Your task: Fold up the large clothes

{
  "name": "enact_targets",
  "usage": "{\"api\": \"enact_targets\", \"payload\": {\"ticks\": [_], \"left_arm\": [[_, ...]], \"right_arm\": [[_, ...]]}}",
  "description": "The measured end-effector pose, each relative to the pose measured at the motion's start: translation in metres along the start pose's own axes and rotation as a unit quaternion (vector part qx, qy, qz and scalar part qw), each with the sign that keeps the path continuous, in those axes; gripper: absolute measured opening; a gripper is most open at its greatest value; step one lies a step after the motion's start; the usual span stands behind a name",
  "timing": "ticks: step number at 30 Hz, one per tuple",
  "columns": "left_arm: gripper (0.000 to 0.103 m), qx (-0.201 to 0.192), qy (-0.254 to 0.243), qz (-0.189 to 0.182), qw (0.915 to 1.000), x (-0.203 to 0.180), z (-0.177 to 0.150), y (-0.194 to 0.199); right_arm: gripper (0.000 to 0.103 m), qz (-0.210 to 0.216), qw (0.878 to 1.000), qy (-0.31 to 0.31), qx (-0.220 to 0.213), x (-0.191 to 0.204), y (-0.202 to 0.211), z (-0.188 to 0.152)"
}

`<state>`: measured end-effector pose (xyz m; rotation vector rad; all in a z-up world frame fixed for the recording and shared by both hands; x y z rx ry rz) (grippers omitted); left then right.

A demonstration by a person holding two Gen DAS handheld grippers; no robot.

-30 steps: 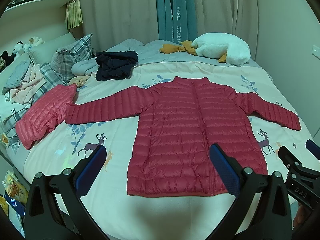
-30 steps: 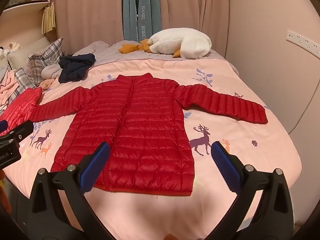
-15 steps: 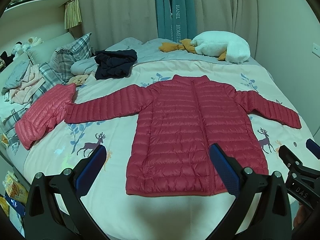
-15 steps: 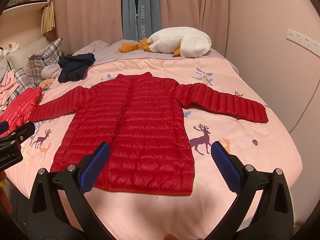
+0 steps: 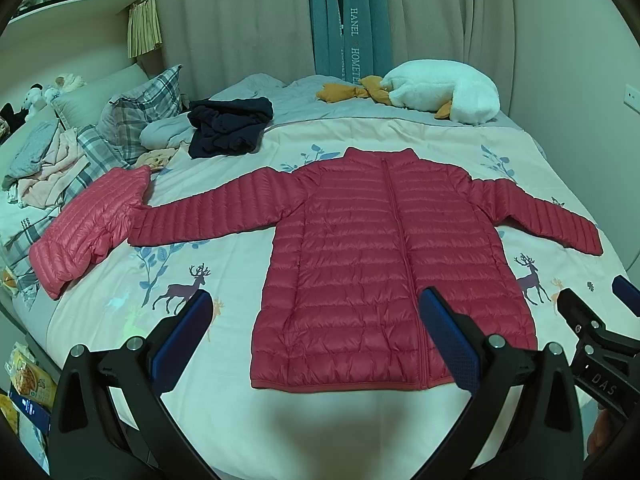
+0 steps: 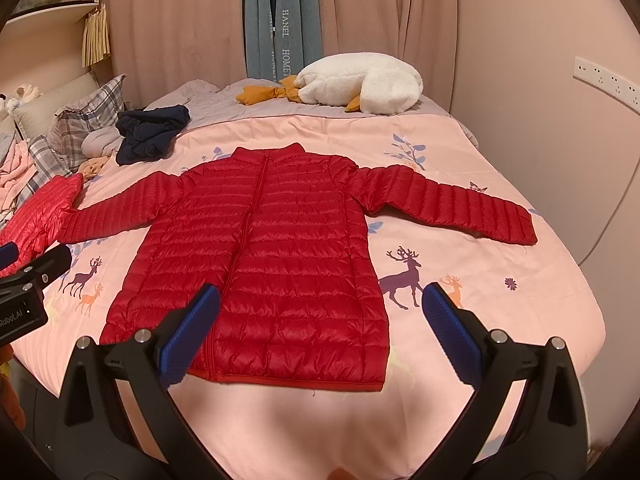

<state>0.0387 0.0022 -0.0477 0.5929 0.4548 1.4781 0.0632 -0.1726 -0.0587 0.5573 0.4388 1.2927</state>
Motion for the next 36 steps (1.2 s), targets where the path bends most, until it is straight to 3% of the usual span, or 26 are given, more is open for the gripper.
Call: {"api": "enact_targets", "payload": {"ticks": [36], "left_arm": [[0.102,0.004,-0.004,0.003,1.0000,-0.0033,-0.0037,-0.0019]], "right_arm": [[0.101,-0.001,1.000,0.000,0.002,0.0006,-0.0015,-0.0012]]}}
Point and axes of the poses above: each gripper's, at about its wrist camera, not at the fingertips, and y roughly against the way its jaws point, x to its left, z to its top, the point moved 5 cm from there along -y, roughly the way its jaws point, and after that the axes turned 1 degree about -x, right-handed, at the moved point
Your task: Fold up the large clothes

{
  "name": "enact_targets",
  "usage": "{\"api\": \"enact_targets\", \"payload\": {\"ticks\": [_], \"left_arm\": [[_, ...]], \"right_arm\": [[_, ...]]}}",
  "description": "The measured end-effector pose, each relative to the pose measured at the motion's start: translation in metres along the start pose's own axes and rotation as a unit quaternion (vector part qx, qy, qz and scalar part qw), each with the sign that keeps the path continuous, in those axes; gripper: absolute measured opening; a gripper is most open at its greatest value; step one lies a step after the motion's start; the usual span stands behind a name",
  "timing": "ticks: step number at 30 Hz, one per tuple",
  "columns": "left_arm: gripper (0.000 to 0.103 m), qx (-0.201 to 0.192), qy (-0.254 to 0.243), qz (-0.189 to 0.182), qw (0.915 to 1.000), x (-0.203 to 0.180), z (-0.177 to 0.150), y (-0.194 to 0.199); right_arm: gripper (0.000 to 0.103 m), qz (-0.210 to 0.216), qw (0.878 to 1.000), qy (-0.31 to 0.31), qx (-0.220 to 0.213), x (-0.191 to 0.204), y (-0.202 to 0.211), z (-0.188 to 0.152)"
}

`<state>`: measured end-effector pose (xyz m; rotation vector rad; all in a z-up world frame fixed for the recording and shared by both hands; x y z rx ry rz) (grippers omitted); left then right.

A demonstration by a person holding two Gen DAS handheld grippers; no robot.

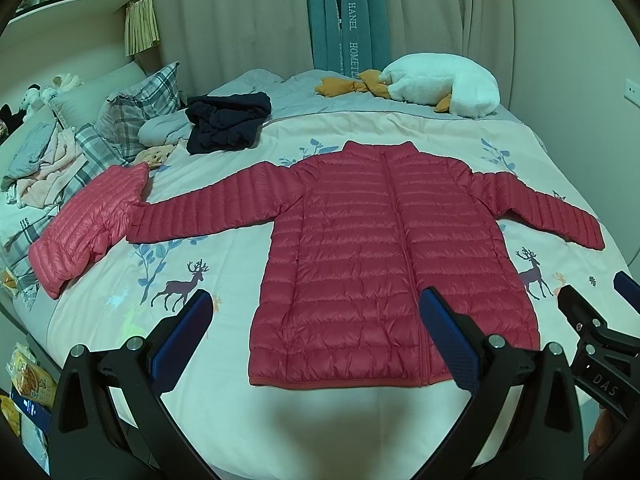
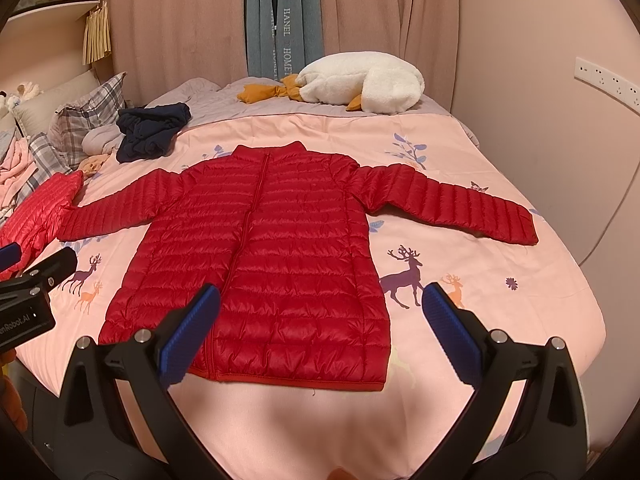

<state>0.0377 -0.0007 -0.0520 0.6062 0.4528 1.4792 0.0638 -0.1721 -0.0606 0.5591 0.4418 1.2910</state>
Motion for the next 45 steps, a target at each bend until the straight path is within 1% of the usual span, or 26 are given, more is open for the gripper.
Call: {"api": "enact_targets", "payload": {"ticks": [7,10,11,13,15,16,17,18,19,20,21,22,23,24,26,27,29,30,32,33,35,36,39,40,44,45], "left_arm": [[0.102,0.002,-0.001,-0.001,1.0000,0.000,0.001,0.000],[0.102,0.005,0.003,-0.013,0.9999,-0.001,-0.005,-0.006],[0.102,0.008,0.006,-0.021,0.9997,-0.001,-0.005,-0.009],[0.102,0.018,0.028,-0.059,0.9977,0.002,-0.008,-0.017],[0.102,0.030,0.061,-0.095,0.9932,0.009,-0.012,-0.029],[0.102,0.035,0.078,-0.110,0.9903,0.015,-0.015,-0.036],[0.102,0.044,0.099,-0.131,0.9855,0.022,-0.019,-0.046],[0.102,0.055,0.115,-0.146,0.9811,0.025,-0.020,-0.054],[0.102,0.066,0.137,-0.163,0.9748,0.031,-0.022,-0.063],[0.102,0.073,0.166,-0.183,0.9662,0.041,-0.025,-0.076],[0.102,0.078,0.190,-0.192,0.9597,0.051,-0.029,-0.086],[0.102,0.080,0.212,-0.195,0.9542,0.061,-0.031,-0.096],[0.102,0.081,0.236,-0.195,0.9485,0.072,-0.031,-0.109],[0.102,0.083,0.255,-0.189,0.9447,0.084,-0.032,-0.118],[0.102,0.085,0.296,-0.174,0.9354,0.114,-0.033,-0.143],[0.102,0.085,0.313,-0.163,0.9320,0.129,-0.034,-0.152],[0.102,0.080,0.346,-0.141,0.9238,0.160,-0.032,-0.171],[0.102,0.077,0.364,-0.123,0.9201,0.181,-0.029,-0.184],[0.102,0.074,0.386,-0.106,0.9136,0.211,-0.024,-0.204],[0.102,0.074,0.402,-0.108,0.9064,0.229,-0.020,-0.217],[0.102,0.072,0.428,-0.118,0.8932,0.251,-0.017,-0.230],[0.102,0.067,0.446,-0.135,0.8823,0.263,-0.015,-0.238],[0.102,0.052,0.488,-0.167,0.8549,0.292,-0.013,-0.254],[0.102,0.048,0.502,-0.169,0.8470,0.303,-0.013,-0.259],[0.102,0.039,0.530,-0.173,0.8292,0.328,-0.015,-0.285],[0.102,0.037,0.537,-0.177,0.8236,0.332,-0.014,-0.291]], "right_arm": [[0.101,0.000,1.000,0.000,0.001,0.000,0.000,0.000],[0.101,0.000,1.000,0.000,0.001,0.001,0.000,0.000],[0.101,0.001,1.000,-0.001,0.001,0.000,-0.001,-0.001],[0.101,0.003,1.000,-0.003,0.001,0.001,-0.001,-0.001],[0.101,0.028,0.999,-0.014,0.001,0.002,-0.005,-0.005],[0.101,0.052,0.998,-0.024,0.003,0.002,-0.008,-0.007],[0.101,0.088,0.995,-0.038,0.007,0.004,-0.011,-0.009],[0.101,0.137,0.988,-0.063,0.015,0.004,-0.016,-0.013],[0.101,0.174,0.981,-0.085,0.020,0.004,-0.021,-0.016],[0.101,0.186,0.978,-0.093,0.019,0.003,-0.022,-0.017],[0.101,0.205,0.973,-0.103,0.012,0.003,-0.025,-0.019],[0.101,0.215,0.971,-0.106,0.005,0.002,-0.025,-0.019],[0.101,0.238,0.965,-0.113,-0.006,0.003,-0.027,-0.022],[0.101,0.254,0.960,-0.119,-0.009,0.003,-0.028,-0.021],[0.101,0.297,0.945,-0.138,-0.015,0.003,-0.032,-0.021],[0.101,0.313,0.938,-0.148,-0.014,0.005,-0.037,-0.024],[0.101,0.325,0.933,-0.157,-0.007,0.010,-0.047,-0.028],[0.101,0.326,0.932,-0.156,-0.003,0.013,-0.052,-0.028],[0.101,0.329,0.931,-0.157,0.003,0.019,-0.060,-0.029],[0.101,0.327,0.932,-0.157,0.004,0.020,-0.063,-0.028],[0.101,0.322,0.934,-0.156,0.009,0.023,-0.073,-0.026],[0.101,0.322,0.934,-0.157,0.011,0.025,-0.076,-0.025],[0.101,0.321,0.935,-0.153,0.017,0.031,-0.085,-0.020],[0.101,0.317,0.936,-0.149,0.019,0.033,-0.088,-0.019],[0.101,0.305,0.942,-0.137,0.030,0.038,-0.103,-0.017],[0.101,0.303,0.943,-0.135,0.034,0.040,-0.108,-0.017]]}}
Point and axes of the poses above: each gripper's, at about its wrist camera, not at the fingertips, and y roughly against the way its jaws point, x to its left, z to its top, the point moved 5 cm from there along -y, roughly the way its jaws point, and after that the axes turned 1 degree about -x, right-handed, at the moved point
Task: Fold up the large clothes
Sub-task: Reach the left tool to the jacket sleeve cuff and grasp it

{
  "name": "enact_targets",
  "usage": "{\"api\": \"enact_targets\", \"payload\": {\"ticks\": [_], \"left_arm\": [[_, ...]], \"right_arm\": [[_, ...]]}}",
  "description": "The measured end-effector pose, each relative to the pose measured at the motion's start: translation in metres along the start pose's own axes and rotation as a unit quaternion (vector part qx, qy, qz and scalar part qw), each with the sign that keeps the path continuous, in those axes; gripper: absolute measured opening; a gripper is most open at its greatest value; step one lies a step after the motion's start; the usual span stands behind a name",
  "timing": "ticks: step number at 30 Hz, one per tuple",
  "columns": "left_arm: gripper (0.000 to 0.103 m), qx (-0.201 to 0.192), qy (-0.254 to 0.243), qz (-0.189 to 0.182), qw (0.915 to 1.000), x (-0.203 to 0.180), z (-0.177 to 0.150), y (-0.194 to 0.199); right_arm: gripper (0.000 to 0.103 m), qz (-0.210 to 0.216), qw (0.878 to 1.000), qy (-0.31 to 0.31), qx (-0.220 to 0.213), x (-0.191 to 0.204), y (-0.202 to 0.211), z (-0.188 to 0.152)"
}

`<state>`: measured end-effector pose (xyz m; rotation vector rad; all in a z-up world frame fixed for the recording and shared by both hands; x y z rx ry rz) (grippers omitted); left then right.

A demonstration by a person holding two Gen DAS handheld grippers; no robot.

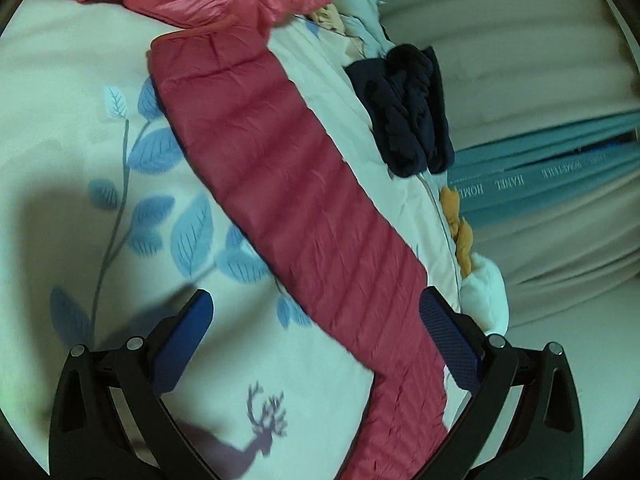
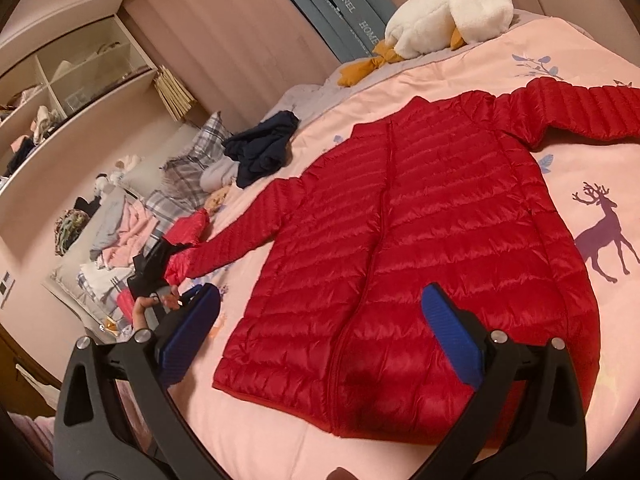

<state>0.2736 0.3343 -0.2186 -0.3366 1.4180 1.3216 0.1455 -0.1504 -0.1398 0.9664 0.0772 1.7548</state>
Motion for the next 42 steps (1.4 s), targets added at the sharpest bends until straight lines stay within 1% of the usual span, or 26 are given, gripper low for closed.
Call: {"api": "enact_targets", "payload": {"ticks": [4,9,13,18,19,21,22,23,24,25,26,27,29,30,32,35,36,38,40,42], "left_arm": [[0.102,-0.001,0.034,-0.011,0.9994,0.013,0.024,-0.022],[0.102,-0.008,0.023,-0.013,0.9996,0.006,0.050,-0.045],[0.102,-0.029,0.039,-0.013,0.9987,0.005,0.063,-0.054],[0.101,-0.062,0.069,-0.004,0.9957,0.009,0.069,-0.052],[0.099,-0.066,0.072,-0.001,0.9952,0.010,0.070,-0.051],[0.091,-0.069,0.076,0.007,0.9947,0.014,0.071,-0.050],[0.081,-0.065,0.076,0.019,0.9948,0.016,0.072,-0.051],[0.065,-0.060,0.074,0.033,0.9949,0.020,0.073,-0.051],[0.057,-0.050,0.072,0.054,0.9947,0.024,0.074,-0.053],[0.042,-0.045,0.075,0.064,0.9941,0.028,0.076,-0.053],[0.032,-0.041,0.084,0.066,0.9934,0.033,0.077,-0.054],[0.028,-0.037,0.098,0.061,0.9926,0.040,0.079,-0.053],[0.014,-0.034,0.110,0.056,0.9918,0.048,0.080,-0.052],[0.012,-0.034,0.108,0.058,0.9918,0.050,0.080,-0.051],[0.010,-0.040,0.096,0.068,0.9923,0.048,0.078,-0.050],[0.007,-0.052,0.044,0.120,0.9905,0.028,0.074,-0.045],[0.006,-0.058,0.016,0.138,0.9886,0.015,0.073,-0.042],[0.006,-0.078,-0.044,0.159,0.9832,-0.019,0.068,-0.035],[0.006,-0.092,-0.092,0.165,0.9777,-0.050,0.063,-0.029],[0.006,-0.104,-0.144,0.161,0.9707,-0.088,0.054,-0.023]], "right_arm": [[0.101,-0.007,1.000,0.002,0.006,-0.004,-0.012,0.004],[0.101,-0.021,1.000,0.002,0.010,-0.013,-0.024,0.007],[0.101,-0.031,0.999,-0.009,0.020,-0.027,-0.037,0.007],[0.101,-0.021,0.999,-0.032,0.018,-0.035,-0.044,0.012],[0.101,-0.022,0.999,-0.030,0.015,-0.036,-0.044,0.013],[0.101,-0.027,0.999,-0.026,0.013,-0.036,-0.045,0.015],[0.101,-0.030,0.999,-0.024,0.012,-0.036,-0.045,0.016],[0.101,-0.032,0.999,-0.024,0.012,-0.037,-0.046,0.016],[0.101,-0.034,0.999,-0.022,0.012,-0.038,-0.047,0.016],[0.101,-0.036,0.999,-0.021,0.013,-0.039,-0.048,0.016],[0.101,-0.040,0.999,-0.019,0.014,-0.039,-0.049,0.015],[0.101,-0.042,0.999,-0.019,0.015,-0.041,-0.050,0.015],[0.101,-0.042,0.999,-0.022,0.017,-0.043,-0.051,0.013],[0.101,-0.041,0.999,-0.026,0.019,-0.044,-0.053,0.011],[0.101,-0.043,0.998,-0.027,0.021,-0.046,-0.055,0.010],[0.101,-0.051,0.998,-0.023,0.026,-0.047,-0.058,0.008],[0.101,-0.053,0.998,-0.019,0.025,-0.047,-0.057,0.008],[0.101,-0.059,0.998,-0.011,0.020,-0.046,-0.054,0.009],[0.101,-0.063,0.998,-0.006,0.014,-0.046,-0.050,0.011],[0.101,-0.064,0.998,-0.007,0.011,-0.049,-0.046,0.012]]}}
Point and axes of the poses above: each gripper's, at about its wrist camera, not at the fingertips, and y roughly against the way its jaws point, x to its left, z to its top, the point moved 5 cm from there along -y, roughly the way its jaws point, and after that the axes turned 1 degree about -x, right-handed, at the moved point
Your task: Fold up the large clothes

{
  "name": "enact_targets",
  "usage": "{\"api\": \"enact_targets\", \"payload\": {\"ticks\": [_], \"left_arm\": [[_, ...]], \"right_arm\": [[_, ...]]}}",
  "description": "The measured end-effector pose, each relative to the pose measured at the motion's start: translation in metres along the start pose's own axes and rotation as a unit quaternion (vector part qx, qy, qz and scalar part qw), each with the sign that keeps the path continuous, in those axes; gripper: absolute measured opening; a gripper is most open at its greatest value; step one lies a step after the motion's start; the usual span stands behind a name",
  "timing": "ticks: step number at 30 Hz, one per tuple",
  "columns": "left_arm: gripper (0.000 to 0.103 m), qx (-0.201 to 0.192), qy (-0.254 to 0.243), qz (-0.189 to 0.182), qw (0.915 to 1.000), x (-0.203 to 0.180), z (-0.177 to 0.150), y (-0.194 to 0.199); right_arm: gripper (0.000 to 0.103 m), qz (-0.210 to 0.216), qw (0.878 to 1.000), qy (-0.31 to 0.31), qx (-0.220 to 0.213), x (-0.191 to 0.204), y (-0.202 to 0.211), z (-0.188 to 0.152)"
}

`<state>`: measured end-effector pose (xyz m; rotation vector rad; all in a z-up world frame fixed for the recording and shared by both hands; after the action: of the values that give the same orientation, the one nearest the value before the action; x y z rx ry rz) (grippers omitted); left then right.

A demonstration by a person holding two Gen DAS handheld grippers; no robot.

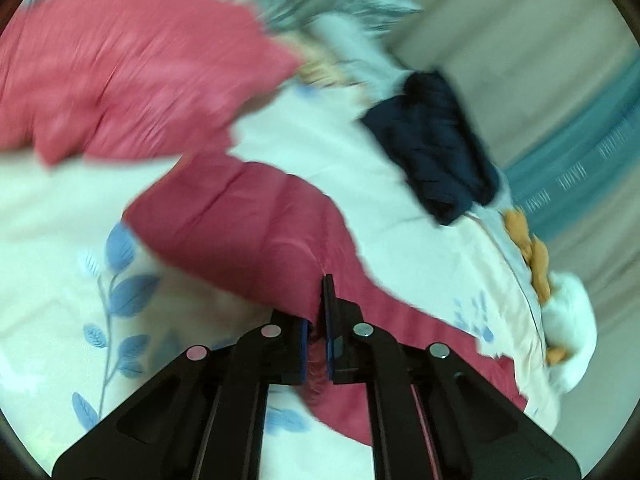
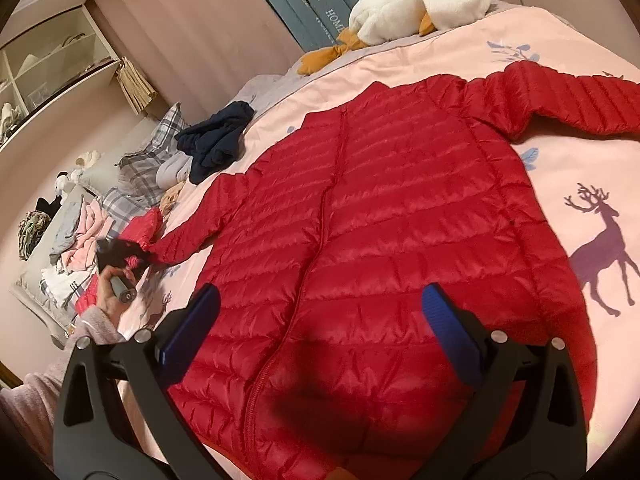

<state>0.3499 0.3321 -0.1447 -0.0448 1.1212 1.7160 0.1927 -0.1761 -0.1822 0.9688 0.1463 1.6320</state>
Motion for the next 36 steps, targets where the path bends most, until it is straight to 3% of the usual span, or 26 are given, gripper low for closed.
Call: {"api": "enact_targets", "payload": {"ticks": [2,5,9,14,18,20,24,25,26,28,29,32,33,36], "left_arm": [[0.006,-0.020,-0.055,-0.004,0.9983,-0.038,-0.001,0.017],[0.006,-0.050,-0.171,-0.018,0.9838,-0.106,-0.023,0.044],[0.006,-0.035,-0.316,-0.055,0.9464,-0.191,-0.095,0.062],[0.006,0.002,-0.432,-0.083,0.8983,-0.260,-0.198,0.055],[0.006,0.039,-0.483,-0.079,0.8709,-0.282,-0.267,0.037],[0.008,0.071,-0.495,-0.074,0.8628,-0.285,-0.293,0.022],[0.020,0.130,-0.477,-0.082,0.8652,-0.276,-0.318,0.007],[0.031,0.135,-0.475,-0.087,0.8651,-0.277,-0.321,0.008],[0.051,0.142,-0.471,-0.092,0.8659,-0.276,-0.319,0.007],[0.068,0.151,-0.450,-0.115,0.8728,-0.265,-0.311,0.017],[0.069,0.153,-0.437,-0.129,0.8768,-0.259,-0.306,0.024],[0.070,0.157,-0.381,-0.160,0.8970,-0.236,-0.286,0.038],[0.070,0.166,-0.336,-0.179,0.9097,-0.221,-0.271,0.041],[0.072,0.185,-0.231,-0.208,0.9324,-0.184,-0.239,0.041]], "right_arm": [[0.101,0.003,1.000,-0.006,-0.002,-0.004,0.004,0.000],[0.101,0.005,1.000,-0.013,-0.009,-0.010,0.013,-0.001],[0.101,0.008,1.000,-0.022,-0.020,-0.017,0.024,-0.001],[0.101,0.006,0.999,-0.034,-0.030,-0.029,0.036,-0.002],[0.101,-0.001,0.999,-0.041,-0.034,-0.039,0.045,-0.005],[0.101,-0.009,0.998,-0.047,-0.036,-0.047,0.051,-0.006],[0.101,-0.016,0.997,-0.061,-0.039,-0.060,0.058,-0.007],[0.101,-0.017,0.997,-0.063,-0.039,-0.062,0.060,-0.007],[0.101,-0.019,0.997,-0.066,-0.040,-0.065,0.061,-0.007],[0.101,-0.020,0.997,-0.070,-0.039,-0.067,0.062,-0.007],[0.101,-0.017,0.996,-0.074,-0.038,-0.069,0.062,-0.006],[0.101,-0.008,0.996,-0.085,-0.031,-0.070,0.059,-0.004],[0.101,-0.002,0.996,-0.089,-0.029,-0.070,0.057,-0.001],[0.101,0.011,0.995,-0.097,-0.020,-0.067,0.049,0.012]]}}
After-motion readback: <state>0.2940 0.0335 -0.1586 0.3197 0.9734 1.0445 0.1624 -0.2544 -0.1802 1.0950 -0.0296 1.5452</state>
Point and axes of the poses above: each gripper's, at about its wrist camera, not at the fingertips, and y roughly against the way its jaws point, x to its left, z to its top, the point moved 5 cm from there along -y, roughly the way its jaws point, and after that the axes turned 1 degree about -x, right-handed, at the moved point
